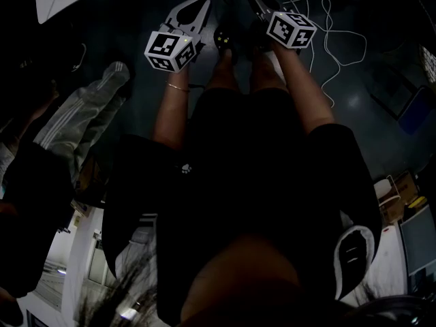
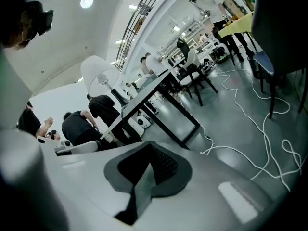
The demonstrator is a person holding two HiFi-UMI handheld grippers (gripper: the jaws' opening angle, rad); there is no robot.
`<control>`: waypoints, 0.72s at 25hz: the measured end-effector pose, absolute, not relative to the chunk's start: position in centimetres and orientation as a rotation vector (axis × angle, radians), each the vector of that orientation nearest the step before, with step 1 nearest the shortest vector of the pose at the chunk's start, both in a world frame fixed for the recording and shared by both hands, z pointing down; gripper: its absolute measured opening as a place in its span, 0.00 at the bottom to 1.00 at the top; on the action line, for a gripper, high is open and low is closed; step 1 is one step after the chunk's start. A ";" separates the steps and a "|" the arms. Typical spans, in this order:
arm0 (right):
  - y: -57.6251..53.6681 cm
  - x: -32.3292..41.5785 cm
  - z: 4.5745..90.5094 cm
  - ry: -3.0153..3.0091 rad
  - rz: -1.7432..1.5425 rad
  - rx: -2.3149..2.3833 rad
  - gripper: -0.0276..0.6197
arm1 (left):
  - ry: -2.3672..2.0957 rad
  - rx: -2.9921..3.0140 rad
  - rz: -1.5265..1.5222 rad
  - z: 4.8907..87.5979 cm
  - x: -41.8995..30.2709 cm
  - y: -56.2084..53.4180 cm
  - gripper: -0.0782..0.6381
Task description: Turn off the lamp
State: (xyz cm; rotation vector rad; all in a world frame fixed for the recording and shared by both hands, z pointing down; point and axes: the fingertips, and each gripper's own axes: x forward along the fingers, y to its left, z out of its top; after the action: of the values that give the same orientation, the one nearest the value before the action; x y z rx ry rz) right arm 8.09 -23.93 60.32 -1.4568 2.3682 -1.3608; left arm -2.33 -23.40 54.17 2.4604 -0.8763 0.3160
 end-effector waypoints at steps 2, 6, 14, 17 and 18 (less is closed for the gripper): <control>-24.0 8.8 59.2 2.331 -1.341 -1.460 0.05 | -0.869 2.464 0.306 53.6 -2.0 -23.4 0.12; -24.1 9.8 56.6 2.307 -1.291 -1.458 0.05 | -0.839 2.488 0.317 52.5 -1.0 -23.4 0.12; -23.4 10.7 51.8 2.313 -1.208 -1.430 0.04 | -0.824 2.519 0.328 50.3 -0.3 -24.0 0.12; -23.0 10.9 50.1 2.329 -1.169 -1.422 0.04 | -0.808 2.528 0.332 49.6 -0.1 -24.0 0.12; -23.0 11.1 49.4 2.335 -1.155 -1.416 0.04 | -0.804 2.532 0.329 49.2 0.1 -24.1 0.12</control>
State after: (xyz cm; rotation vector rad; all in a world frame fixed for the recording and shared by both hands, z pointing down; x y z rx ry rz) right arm 11.05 -22.96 49.44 -1.4156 2.3348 -1.1546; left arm 0.05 -24.09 49.22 2.5319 -0.8044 0.3290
